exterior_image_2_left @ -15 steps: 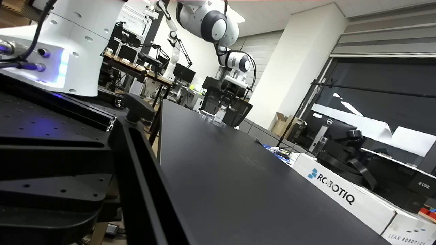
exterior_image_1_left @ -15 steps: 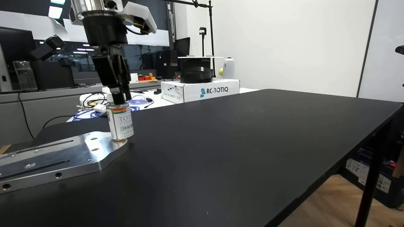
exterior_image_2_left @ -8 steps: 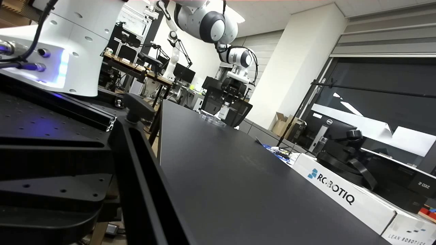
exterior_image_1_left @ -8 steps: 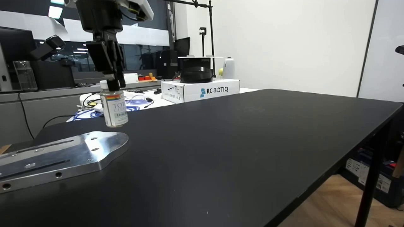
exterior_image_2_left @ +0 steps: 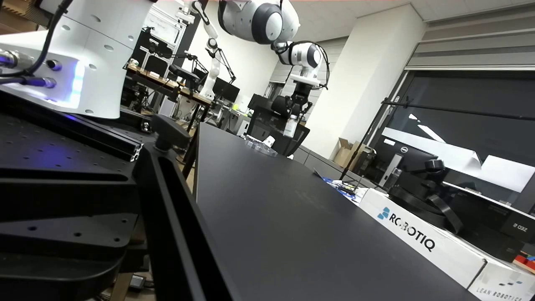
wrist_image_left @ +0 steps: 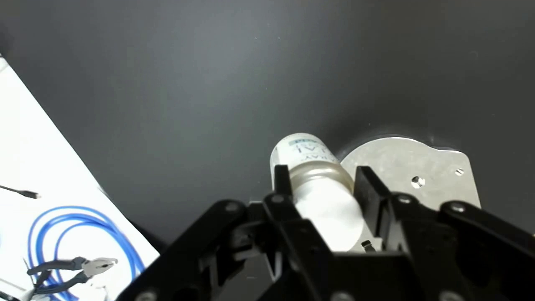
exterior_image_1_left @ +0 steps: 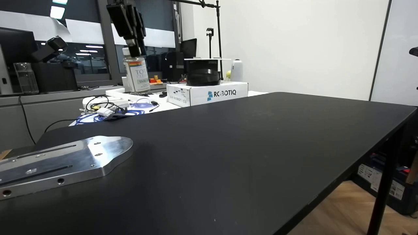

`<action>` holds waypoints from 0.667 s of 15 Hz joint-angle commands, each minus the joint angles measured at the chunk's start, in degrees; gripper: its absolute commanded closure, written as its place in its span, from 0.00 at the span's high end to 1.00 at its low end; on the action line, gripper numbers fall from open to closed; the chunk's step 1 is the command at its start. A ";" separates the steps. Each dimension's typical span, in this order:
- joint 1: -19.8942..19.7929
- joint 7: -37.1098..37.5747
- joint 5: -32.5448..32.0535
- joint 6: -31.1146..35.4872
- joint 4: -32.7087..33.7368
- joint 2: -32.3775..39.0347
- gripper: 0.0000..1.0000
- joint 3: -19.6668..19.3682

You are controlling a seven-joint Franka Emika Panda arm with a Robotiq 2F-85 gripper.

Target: Move the bottle from the left side to the right side of the table

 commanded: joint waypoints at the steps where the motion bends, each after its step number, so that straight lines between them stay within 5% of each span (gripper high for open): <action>1: -0.70 4.09 -0.27 -4.11 -1.52 -3.81 0.17 -2.21; 10: -2.51 9.48 0.38 -8.12 -1.13 -6.23 0.17 -3.11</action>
